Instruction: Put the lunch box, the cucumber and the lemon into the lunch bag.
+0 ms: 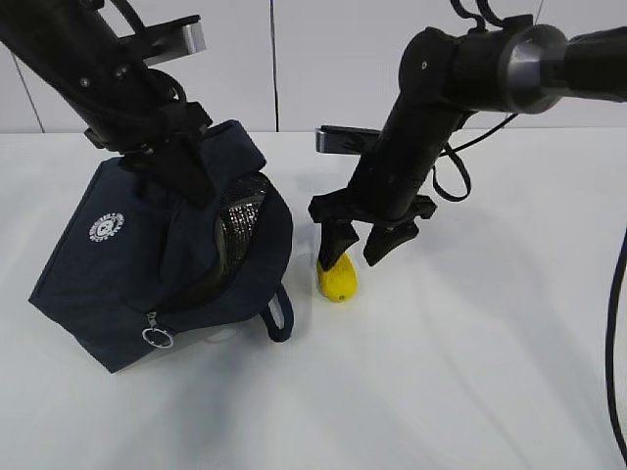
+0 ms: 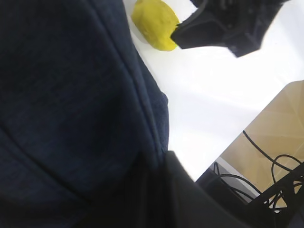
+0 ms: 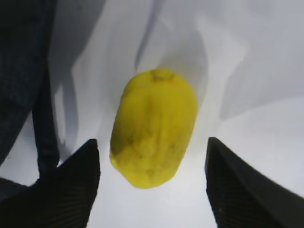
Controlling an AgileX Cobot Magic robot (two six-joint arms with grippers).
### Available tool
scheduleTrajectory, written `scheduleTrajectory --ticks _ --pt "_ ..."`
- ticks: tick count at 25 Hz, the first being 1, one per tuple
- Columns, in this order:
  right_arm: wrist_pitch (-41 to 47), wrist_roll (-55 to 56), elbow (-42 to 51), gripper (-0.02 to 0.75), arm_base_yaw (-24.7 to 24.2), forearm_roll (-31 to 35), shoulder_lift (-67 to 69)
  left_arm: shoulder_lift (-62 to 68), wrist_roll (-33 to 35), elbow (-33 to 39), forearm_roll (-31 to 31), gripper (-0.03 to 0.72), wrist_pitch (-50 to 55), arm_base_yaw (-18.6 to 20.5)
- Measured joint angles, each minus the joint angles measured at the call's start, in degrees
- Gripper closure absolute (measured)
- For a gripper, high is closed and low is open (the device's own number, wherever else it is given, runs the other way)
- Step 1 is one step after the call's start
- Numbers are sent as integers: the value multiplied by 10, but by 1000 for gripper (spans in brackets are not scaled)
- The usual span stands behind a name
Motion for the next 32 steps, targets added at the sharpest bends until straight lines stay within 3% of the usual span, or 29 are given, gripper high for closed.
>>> scheduleTrajectory --ticks 16,24,32 --pt "-45 17 0 225 3 25 40 0 3 0 7 673 1 0" --pt "-46 17 -1 438 3 25 40 0 3 0 8 673 1 0" --pt "2 2 -58 447 -10 -5 8 0 3 0 8 673 1 0"
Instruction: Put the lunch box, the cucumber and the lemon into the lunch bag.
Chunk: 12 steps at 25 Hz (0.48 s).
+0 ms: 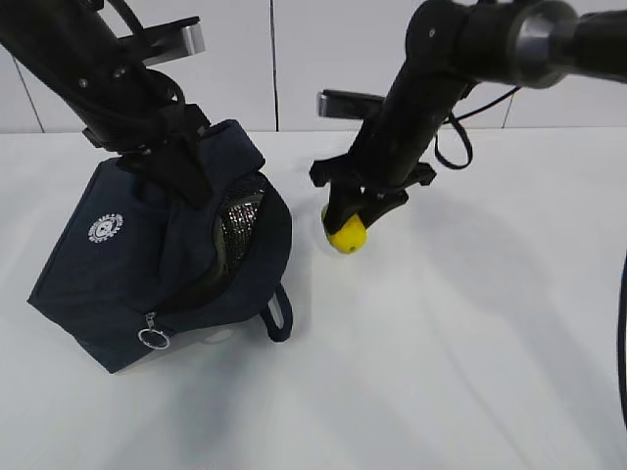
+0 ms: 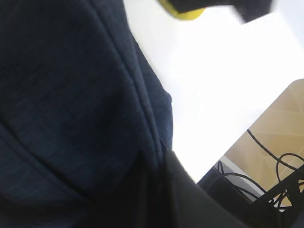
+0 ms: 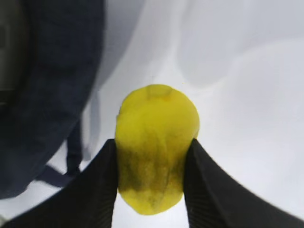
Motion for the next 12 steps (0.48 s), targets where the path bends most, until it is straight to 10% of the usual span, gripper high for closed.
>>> scheduleTrajectory --ticks 12 --pt "54 -154 -23 447 -7 247 -12 1 0 -33 0 673 1 0"
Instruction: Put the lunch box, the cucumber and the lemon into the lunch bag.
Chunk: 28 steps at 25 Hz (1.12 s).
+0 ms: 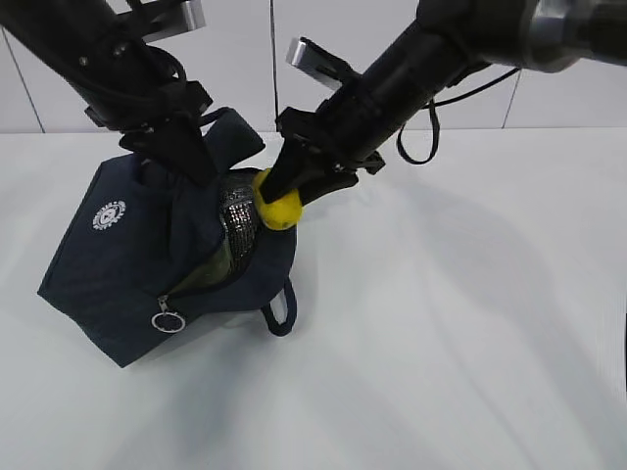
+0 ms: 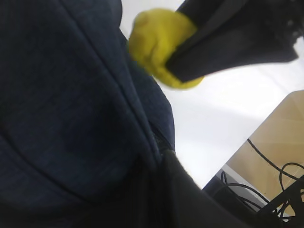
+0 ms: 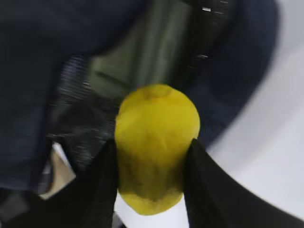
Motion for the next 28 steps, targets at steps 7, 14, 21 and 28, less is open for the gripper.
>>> scheduleTrajectory --ticks 7,14,21,28 --pt "-6 -51 0 403 0 131 63 0 0 0 0 673 3 0" --pt "-23 -69 0 251 0 167 79 0 0 0 0 673 12 0" --pt "-24 -69 0 243 -3 153 79 0 0 0 0 673 12 0" --pt "-24 -39 0 242 -33 106 79 0 0 0 0 673 12 0"
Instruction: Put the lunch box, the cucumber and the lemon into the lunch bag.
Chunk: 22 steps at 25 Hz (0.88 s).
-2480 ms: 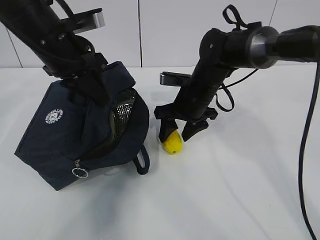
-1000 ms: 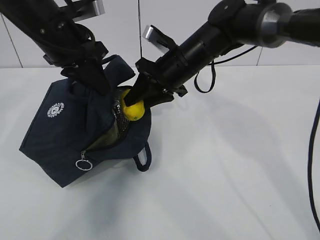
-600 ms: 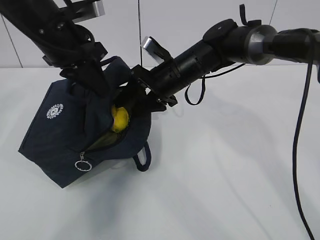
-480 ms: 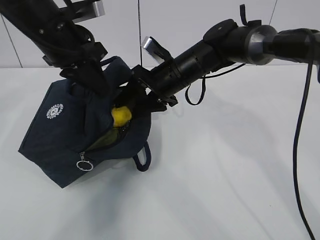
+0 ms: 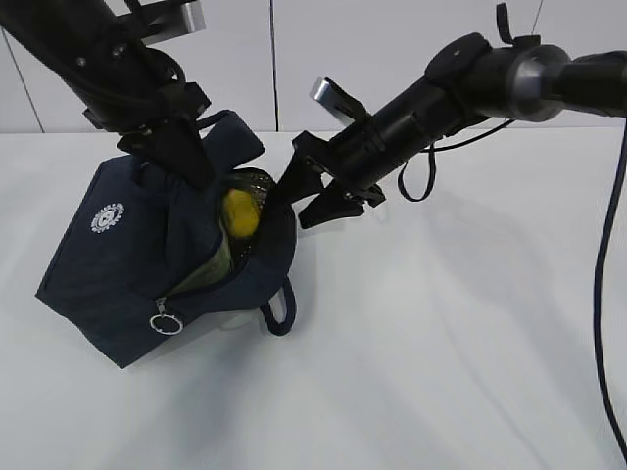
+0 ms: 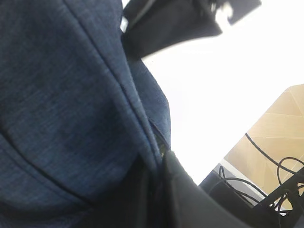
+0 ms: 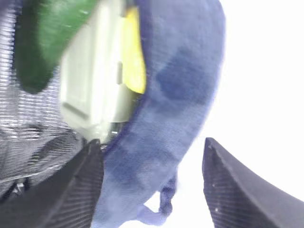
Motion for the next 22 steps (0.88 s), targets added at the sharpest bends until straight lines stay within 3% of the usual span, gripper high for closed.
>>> scheduleTrajectory --ticks 15,22 --pt "2 25 0 243 -6 -31 28 0 5 0 1 673 0 0" --pt "4 14 0 255 -5 22 53 0 6 0 1 673 0 0"
